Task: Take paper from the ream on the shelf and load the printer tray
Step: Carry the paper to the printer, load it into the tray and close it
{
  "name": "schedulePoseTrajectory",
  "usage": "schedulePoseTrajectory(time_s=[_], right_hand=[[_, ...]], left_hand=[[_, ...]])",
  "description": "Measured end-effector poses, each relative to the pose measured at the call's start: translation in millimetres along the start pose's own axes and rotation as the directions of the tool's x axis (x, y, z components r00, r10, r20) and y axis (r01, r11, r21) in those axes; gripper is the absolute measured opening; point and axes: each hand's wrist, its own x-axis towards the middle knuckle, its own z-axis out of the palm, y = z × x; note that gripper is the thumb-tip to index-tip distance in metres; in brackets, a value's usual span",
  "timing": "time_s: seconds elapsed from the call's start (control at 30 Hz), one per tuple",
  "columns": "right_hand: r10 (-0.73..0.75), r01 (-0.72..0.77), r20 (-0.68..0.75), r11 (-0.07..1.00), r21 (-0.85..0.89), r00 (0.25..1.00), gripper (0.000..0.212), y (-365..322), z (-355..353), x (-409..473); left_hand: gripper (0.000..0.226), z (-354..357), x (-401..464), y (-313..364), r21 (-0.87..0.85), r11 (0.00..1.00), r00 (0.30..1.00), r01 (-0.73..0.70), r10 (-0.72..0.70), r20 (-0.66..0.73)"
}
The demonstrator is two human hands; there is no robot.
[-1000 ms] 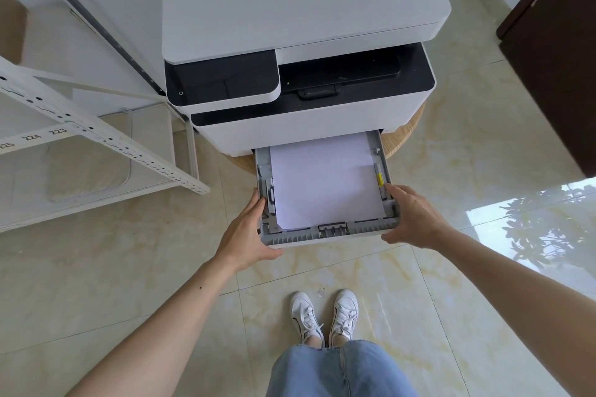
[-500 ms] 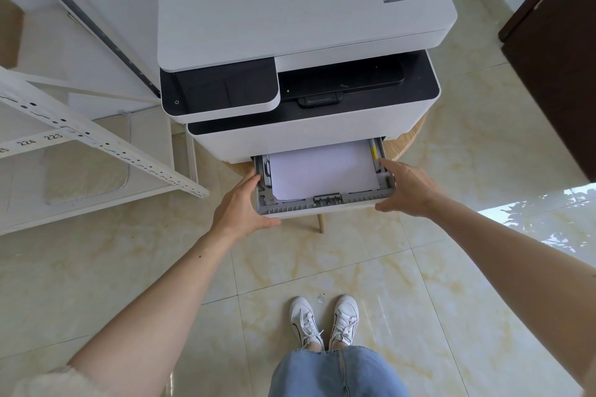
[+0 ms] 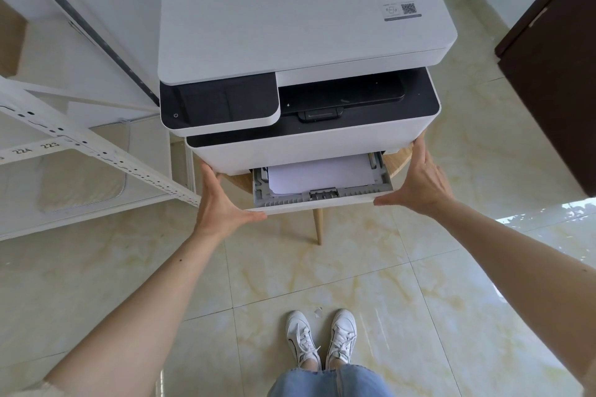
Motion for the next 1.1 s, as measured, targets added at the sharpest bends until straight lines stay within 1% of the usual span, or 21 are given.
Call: schedulePoseTrajectory(time_s=[0.03,0.1,0.17,0.2,0.33,0.43,0.57,0.67,0.77,0.9,1.0,1.1], right_hand=[[-0.017,0.017,0.010,0.999,0.051,1.000,0.153,2.6,-0.8,2.6],[-0.045,0.045,0.002,0.993,0.106,0.999,0.150,7.7,-2.0,5.2],[-0.060,0.062,-0.016,0.993,0.105,0.998,0.147,11.2,-2.2,6.5],[-0.066,0.068,-0.027,0.992,0.107,0.997,0.145,12.1,-2.1,7.4],[-0.078,0.090,-0.084,0.984,0.152,0.993,0.127,11.1,1.1,12.3],[-0.031,0.056,-0.132,0.980,0.189,0.991,0.121,8.7,3.8,18.5],[-0.012,0.060,-0.193,0.967,0.246,0.981,0.122,5.5,6.9,25.1],[0.041,0.024,-0.227,0.961,0.277,0.973,0.119,1.1,8.3,28.5],[0.059,0.014,-0.243,0.958,0.286,0.968,0.118,0.5,9.9,30.9],[0.067,0.011,-0.256,0.957,0.290,0.964,0.116,1.0,10.6,31.3],[0.084,0.005,-0.273,0.951,0.309,0.958,0.115,-1.6,9.8,31.6],[0.158,-0.023,-0.328,0.924,0.382,0.931,0.111,-12.2,8.5,34.8]], left_hand=[[0.141,-3.9,2.2,-4.3,-0.014,1.000,1.000,-0.018,0.019,0.020],[0.130,-10.8,4.5,-10.7,0.060,0.997,0.999,-0.041,0.039,0.022],[0.128,-13.9,7.4,-14.1,0.160,0.985,0.998,-0.062,0.064,-0.007],[0.129,-13.7,9.1,-15.4,0.165,0.984,0.997,-0.071,0.074,-0.013],[0.120,-10.0,17.5,-19.3,0.010,0.998,0.998,-0.061,0.061,-0.009],[0.115,-8.0,23.0,-22.3,-0.061,0.996,0.994,-0.062,0.056,-0.095],[0.109,-2.1,26.4,-18.5,-0.028,0.997,0.971,-0.067,0.059,-0.230],[0.104,1.2,28.4,-15.1,0.003,0.998,0.952,-0.060,0.059,-0.299],[0.098,2.0,28.9,-12.3,0.049,0.997,0.940,-0.059,0.072,-0.332],[0.095,0.2,31.2,-13.1,0.100,0.992,0.935,-0.072,0.102,-0.341],[0.094,1.5,33.1,-12.7,0.100,0.994,0.927,-0.041,0.075,-0.367],[0.096,3.7,39.7,-5.4,0.051,0.999,0.897,0.018,0.006,-0.442]])
